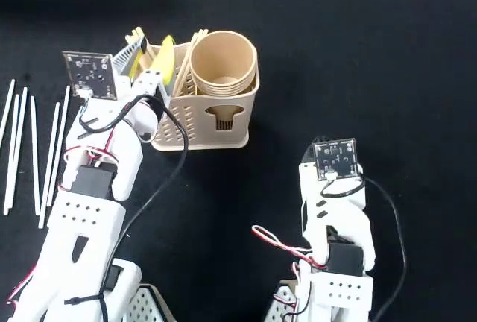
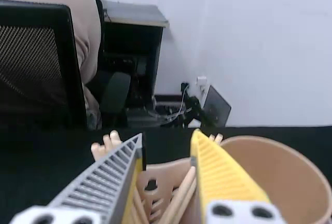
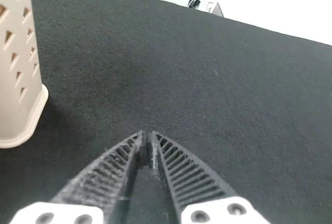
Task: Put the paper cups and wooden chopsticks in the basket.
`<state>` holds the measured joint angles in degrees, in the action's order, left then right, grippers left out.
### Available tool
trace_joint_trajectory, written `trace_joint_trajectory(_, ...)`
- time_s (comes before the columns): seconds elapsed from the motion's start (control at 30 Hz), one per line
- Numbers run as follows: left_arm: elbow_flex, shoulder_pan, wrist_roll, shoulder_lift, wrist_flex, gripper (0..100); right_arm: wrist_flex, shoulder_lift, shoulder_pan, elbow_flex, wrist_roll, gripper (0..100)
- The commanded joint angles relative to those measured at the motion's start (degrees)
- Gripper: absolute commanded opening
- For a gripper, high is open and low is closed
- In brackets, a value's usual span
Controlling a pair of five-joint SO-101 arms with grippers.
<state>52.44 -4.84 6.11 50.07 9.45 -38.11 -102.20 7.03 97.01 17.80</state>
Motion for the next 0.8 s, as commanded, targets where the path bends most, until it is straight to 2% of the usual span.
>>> trace_joint_trajectory(0.0, -6.29, 4.97, 0.26, 0.88, 12.31, 18, 0.26, -0.75, -0.35, -0.22, 0.26, 1.1)
trace_joint_trajectory(0.2, -23.25, 19.56, -1.05, -0.70, 41.05, 19, 0.26, -0.75, -0.44, -0.22, 0.26, 1.1)
trace_joint_trajectory(0.37, -27.38, 25.27, -12.92, -4.48, 55.30, 19, 0.26, -0.75, -0.53, -0.22, 0.26, 1.1)
trace_joint_trajectory(0.5, -22.81, 26.07, -25.93, -11.34, 59.25, 19, 0.18, -0.75, -0.53, -0.22, 0.26, 1.1)
trace_joint_trajectory(0.6, -18.59, 26.59, -33.85, -17.41, 59.08, 19, 0.18, -0.75, -0.53, -0.22, 0.26, 1.1)
trace_joint_trajectory(0.77, -12.44, 26.86, -37.98, -28.13, 51.08, 19, 0.18, -0.75, -0.53, -0.22, 0.26, 1.1)
